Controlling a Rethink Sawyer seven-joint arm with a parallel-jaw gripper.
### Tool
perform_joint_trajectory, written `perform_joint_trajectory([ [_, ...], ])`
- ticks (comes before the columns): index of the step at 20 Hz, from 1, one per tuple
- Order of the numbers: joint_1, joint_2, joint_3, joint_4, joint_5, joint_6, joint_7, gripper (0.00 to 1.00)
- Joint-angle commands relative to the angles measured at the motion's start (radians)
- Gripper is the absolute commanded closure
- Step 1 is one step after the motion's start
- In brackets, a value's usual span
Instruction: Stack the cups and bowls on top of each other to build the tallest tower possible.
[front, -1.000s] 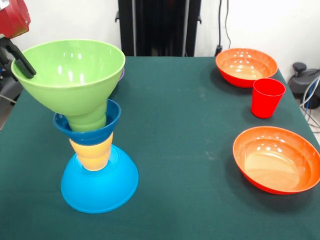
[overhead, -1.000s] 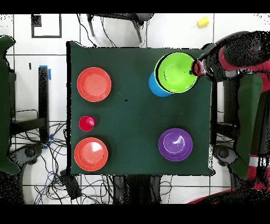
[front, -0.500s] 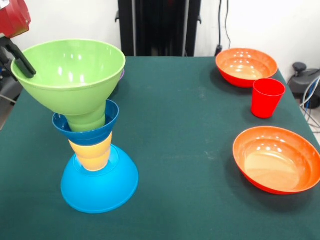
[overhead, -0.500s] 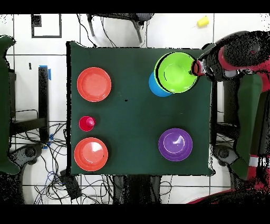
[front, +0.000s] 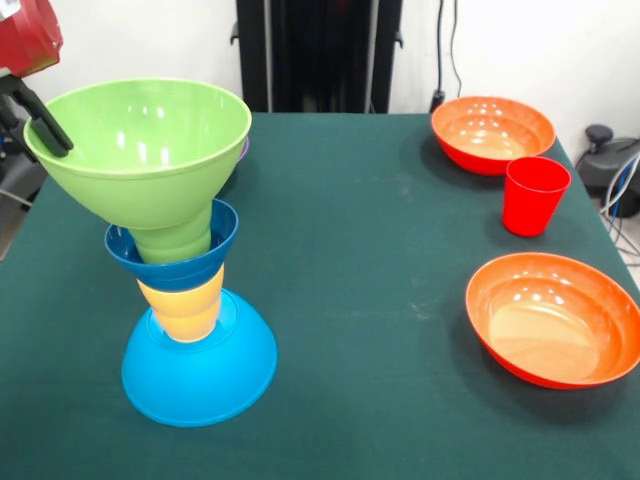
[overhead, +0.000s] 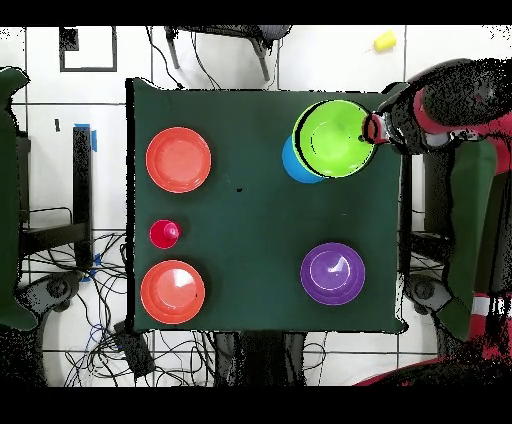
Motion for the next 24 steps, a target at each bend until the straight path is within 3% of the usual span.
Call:
perform_joint_trajectory([
  [1,0.050,0.021,-0.035,0.070,-0.054,-0.016,-0.197,1.00],
  [24,0.044,0.003,-0.020,0.092,-0.025,-0.009,-0.183,1.00],
])
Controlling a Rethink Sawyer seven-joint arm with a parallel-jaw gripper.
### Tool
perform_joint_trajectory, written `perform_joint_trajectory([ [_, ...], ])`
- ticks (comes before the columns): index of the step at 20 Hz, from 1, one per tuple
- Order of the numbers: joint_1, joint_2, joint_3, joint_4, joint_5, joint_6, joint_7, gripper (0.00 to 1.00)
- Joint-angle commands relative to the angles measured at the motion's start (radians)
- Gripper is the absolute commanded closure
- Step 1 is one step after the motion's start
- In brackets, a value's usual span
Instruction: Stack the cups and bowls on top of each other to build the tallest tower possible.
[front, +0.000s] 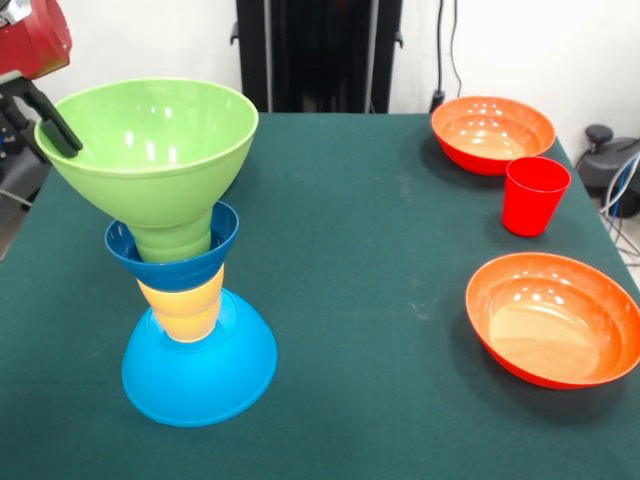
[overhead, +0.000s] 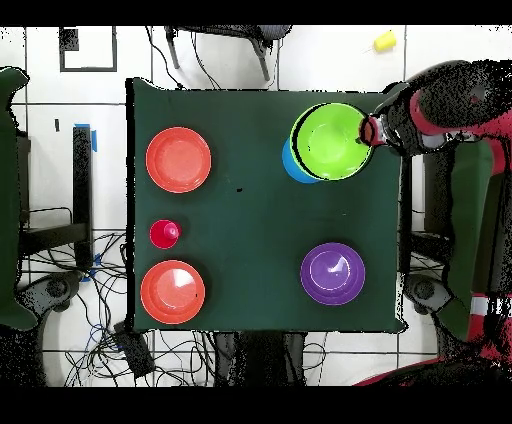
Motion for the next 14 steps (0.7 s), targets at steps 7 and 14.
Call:
perform_joint_trajectory([
  [7,0.045,0.005,-0.021,0.073,-0.031,-0.008,-0.188,1.00],
  [14,0.043,0.008,-0.017,0.074,-0.026,-0.020,-0.185,1.00],
])
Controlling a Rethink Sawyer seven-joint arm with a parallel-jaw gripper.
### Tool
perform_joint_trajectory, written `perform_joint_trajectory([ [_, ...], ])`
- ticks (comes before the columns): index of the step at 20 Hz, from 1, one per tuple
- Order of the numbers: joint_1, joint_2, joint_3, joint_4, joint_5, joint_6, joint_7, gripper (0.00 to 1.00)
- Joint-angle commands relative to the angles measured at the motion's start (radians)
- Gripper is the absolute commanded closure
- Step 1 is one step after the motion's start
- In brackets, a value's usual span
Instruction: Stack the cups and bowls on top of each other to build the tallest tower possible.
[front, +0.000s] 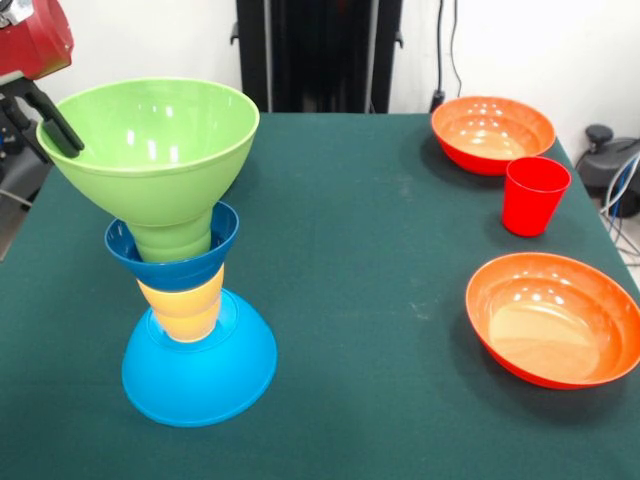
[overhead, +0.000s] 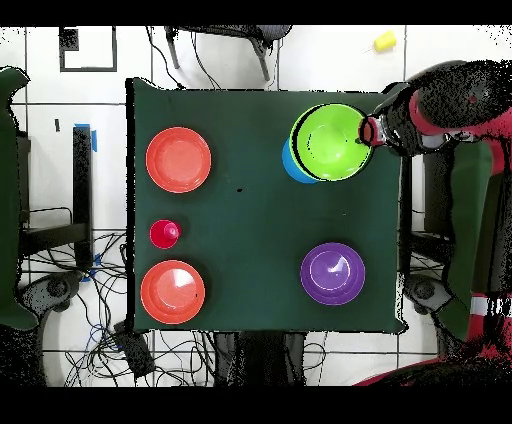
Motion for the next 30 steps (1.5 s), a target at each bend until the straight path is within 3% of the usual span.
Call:
perform_joint_trajectory([
  [1,0.045,0.010,-0.018,0.070,-0.027,-0.022,-0.183,1.00],
  [30,0.038,0.018,-0.009,0.090,-0.012,-0.058,-0.168,1.00],
])
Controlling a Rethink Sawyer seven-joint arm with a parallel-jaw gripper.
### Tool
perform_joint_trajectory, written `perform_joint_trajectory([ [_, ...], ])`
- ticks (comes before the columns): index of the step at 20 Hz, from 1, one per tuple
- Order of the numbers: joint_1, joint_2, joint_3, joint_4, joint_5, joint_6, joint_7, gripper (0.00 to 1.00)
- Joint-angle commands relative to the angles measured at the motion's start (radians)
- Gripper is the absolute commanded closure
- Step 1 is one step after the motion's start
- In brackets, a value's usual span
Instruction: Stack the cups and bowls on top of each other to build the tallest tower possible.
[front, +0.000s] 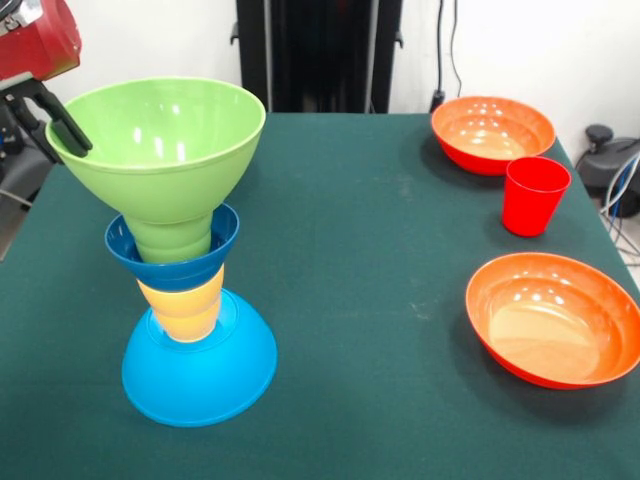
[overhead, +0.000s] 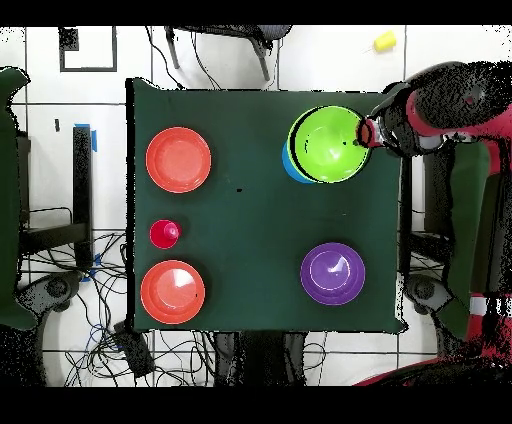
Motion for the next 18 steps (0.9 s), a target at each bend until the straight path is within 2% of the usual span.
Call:
perform_joint_trajectory([
  [1,0.039,0.019,-0.010,0.077,-0.019,-0.059,-0.170,1.00],
  [18,0.049,0.035,-0.021,0.034,-0.067,-0.100,-0.200,1.00],
])
